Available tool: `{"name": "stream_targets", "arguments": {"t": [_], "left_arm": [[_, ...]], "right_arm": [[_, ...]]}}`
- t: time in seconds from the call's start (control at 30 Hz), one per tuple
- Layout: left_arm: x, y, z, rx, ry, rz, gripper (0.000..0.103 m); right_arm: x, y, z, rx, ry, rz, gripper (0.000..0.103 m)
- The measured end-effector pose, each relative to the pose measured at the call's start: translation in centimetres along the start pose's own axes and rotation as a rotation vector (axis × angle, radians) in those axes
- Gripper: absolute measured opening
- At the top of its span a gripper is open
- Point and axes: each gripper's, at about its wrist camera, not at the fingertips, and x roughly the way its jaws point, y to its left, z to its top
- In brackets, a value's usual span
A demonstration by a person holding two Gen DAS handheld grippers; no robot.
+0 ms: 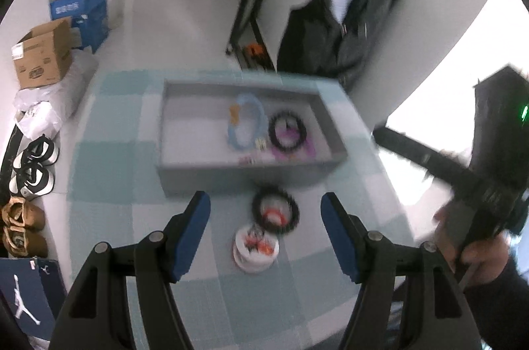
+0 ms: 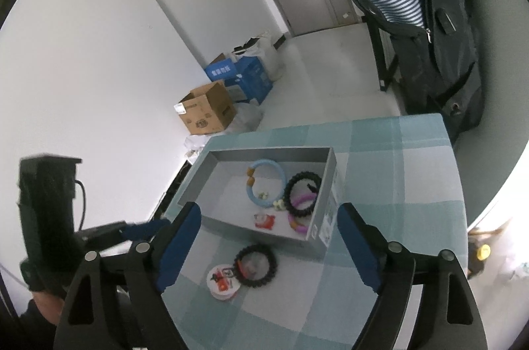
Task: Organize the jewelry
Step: 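Lift both open tools out of the box back over the table, then grasp the white round flag badge with the left tool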
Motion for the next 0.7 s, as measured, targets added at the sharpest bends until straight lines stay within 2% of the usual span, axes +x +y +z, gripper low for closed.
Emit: {"name": "stream_targets", "arguments": {"t": [0.13, 0.27, 0.57, 0.63, 0.7], "left_arm": [[2.2, -0.2, -1.3, 0.034, 0.086, 0.045, 0.065], [3.8, 0.2, -1.8, 0.032, 0.149, 0.057, 0.065], [4.9, -0.6, -2.1, 0.091, 0.193, 0.084, 0.065], [4.9, -0.7, -2.2, 0.105, 0.189, 0.114, 0.065], [4.9, -0.6, -2.1, 0.114, 0.18, 0.112, 0.06]], "right_arm": [[-0.6, -0.3, -0.6, 0.01, -0.004, -0.014, 0.091], [-1.0, -0.7, -1.6, 0.032, 0.002, -0.04, 0.095], [-1.4, -0.6, -3.2, 0.038, 0.029, -0.049, 0.095], [-1.5, -0.6, -3.4, 0.041, 0.032, -0.051, 0.095], [-1.5, -0.6, -3.5, 0.042, 0.035, -0.052, 0.095]]}}
